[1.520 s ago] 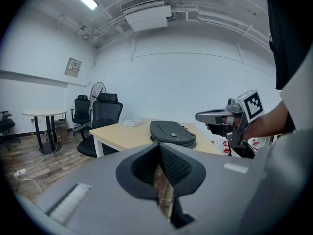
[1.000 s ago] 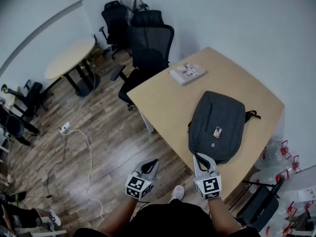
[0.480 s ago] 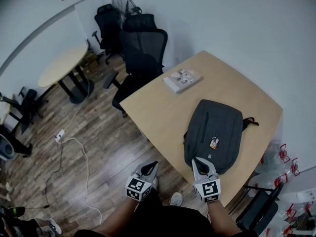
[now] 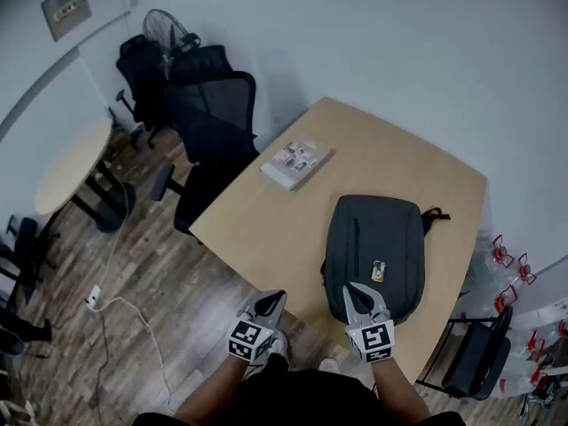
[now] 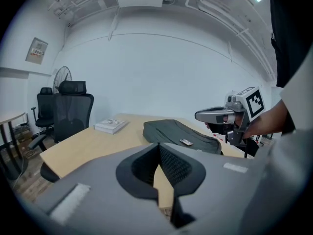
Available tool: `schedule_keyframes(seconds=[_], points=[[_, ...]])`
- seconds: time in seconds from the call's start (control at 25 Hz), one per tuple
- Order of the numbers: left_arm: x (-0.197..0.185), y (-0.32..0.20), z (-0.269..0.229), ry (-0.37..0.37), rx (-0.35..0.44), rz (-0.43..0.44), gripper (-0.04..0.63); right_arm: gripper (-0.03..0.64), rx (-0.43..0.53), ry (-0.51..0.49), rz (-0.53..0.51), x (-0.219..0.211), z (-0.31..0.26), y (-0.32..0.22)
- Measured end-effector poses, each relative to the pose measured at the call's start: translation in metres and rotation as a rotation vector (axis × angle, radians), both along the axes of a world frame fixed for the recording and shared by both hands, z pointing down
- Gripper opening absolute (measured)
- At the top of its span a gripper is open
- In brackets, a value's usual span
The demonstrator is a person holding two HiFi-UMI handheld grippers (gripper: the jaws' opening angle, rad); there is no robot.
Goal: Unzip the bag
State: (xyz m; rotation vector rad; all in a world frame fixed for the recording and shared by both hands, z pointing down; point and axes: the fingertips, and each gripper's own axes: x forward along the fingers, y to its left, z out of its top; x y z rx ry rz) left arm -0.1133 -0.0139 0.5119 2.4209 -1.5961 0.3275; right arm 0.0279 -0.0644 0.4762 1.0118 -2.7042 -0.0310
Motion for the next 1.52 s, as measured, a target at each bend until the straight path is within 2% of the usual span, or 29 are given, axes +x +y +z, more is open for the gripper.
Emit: schedule_keyframes(seconds=[0.4, 0.64, 0.72, 0.8, 0.92, 1.2, 1.36, 1.52], points=[[-0.01, -0.052, 0.012, 0.006, -0.029, 0.21, 0.019, 0.003, -0.014, 0.023, 0.193, -0.008, 0.003, -0.023], [0.003, -0.065, 0.023, 0.022, -0.042, 0.342, 0.02, 0.003, -0.035, 0.055, 0.319, 0.007, 0.015, -0.021], [0.01, -0.063, 0.028, 0.009, -0.071, 0.388, 0.018, 0.003, -0.059, 0.059, 0.345, 0.011, 0.021, -0.018], [0.019, -0.062, 0.034, -0.016, -0.069, 0.428, 0.019, 0.003, -0.084, 0.063, 0.363, 0.017, 0.026, -0.016], [0.032, -0.061, 0.046, -0.059, -0.078, 0.462, 0.019, 0.003, -0.119, 0.091, 0.361, 0.023, 0.035, -0.01], [0.055, -0.053, 0.076, -0.065, -0.162, 0.451, 0.02, 0.003, -0.187, 0.097, 0.333, 0.036, 0.058, 0.001], [0.075, -0.055, 0.094, -0.143, -0.179, 0.493, 0.02, 0.003, -0.2, 0.103, 0.31, 0.04, 0.066, 0.003], [0.082, -0.062, 0.111, -0.237, -0.196, 0.51, 0.069, 0.003, -0.218, 0.104, 0.288, 0.04, 0.074, 0.006]])
